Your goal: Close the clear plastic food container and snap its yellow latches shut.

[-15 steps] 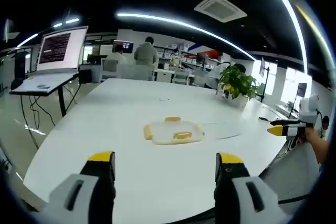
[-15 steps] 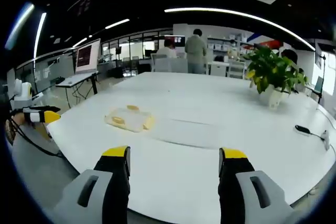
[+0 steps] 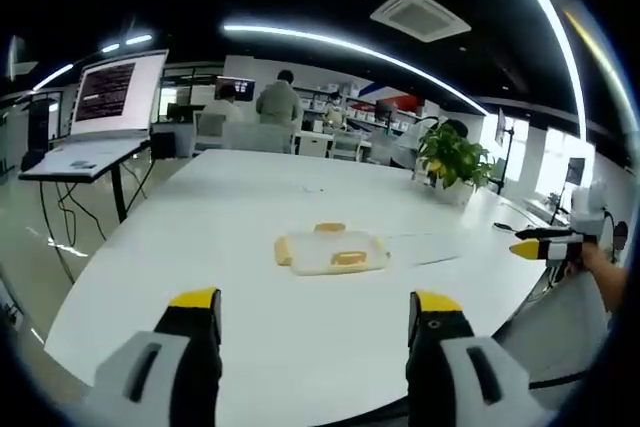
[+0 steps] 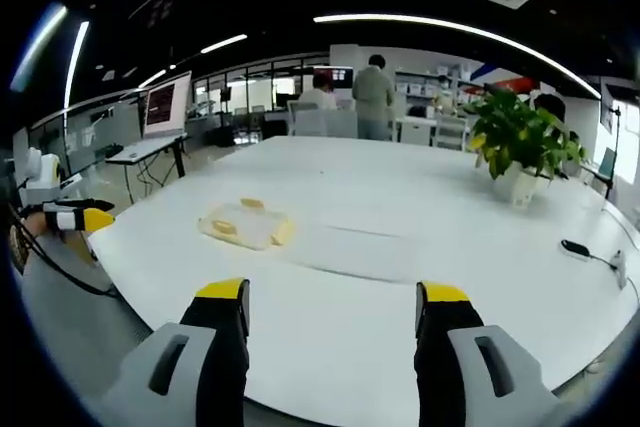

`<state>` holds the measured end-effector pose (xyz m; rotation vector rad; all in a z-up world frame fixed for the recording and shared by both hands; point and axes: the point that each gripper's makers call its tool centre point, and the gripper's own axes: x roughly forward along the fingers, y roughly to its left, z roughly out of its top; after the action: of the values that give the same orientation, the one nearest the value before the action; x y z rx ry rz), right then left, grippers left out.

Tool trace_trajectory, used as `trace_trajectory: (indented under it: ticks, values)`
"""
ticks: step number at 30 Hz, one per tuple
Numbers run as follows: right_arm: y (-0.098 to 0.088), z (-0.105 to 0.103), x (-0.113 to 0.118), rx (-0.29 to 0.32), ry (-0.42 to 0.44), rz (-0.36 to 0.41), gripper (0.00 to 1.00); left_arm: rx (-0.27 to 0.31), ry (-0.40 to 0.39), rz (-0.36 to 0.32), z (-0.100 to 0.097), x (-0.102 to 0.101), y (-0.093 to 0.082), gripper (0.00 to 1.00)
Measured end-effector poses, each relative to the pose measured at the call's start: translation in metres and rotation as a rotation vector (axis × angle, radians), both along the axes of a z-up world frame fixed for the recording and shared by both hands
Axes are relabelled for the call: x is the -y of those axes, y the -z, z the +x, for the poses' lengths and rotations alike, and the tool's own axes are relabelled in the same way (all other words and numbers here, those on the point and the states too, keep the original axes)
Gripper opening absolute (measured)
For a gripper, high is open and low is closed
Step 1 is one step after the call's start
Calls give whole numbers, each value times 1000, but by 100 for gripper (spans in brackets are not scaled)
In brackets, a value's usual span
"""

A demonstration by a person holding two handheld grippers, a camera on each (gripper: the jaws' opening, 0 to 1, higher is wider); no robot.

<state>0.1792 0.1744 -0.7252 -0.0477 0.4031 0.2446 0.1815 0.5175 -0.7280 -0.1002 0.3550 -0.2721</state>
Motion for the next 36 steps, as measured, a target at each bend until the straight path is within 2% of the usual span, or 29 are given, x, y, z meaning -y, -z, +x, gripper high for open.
trace_trajectory:
  ticks: [26, 33, 36]
  values:
    - [4, -1, -2, -14, -15, -18, 62, -11, 5, 0, -1, 0, 3, 72]
    - [7, -2, 0, -29, -19, -45, 60, -12, 6, 1, 0, 0, 3, 71]
    - [5, -1, -1, -22, -20, -29, 61, -12, 4, 2, 0, 0, 3, 71]
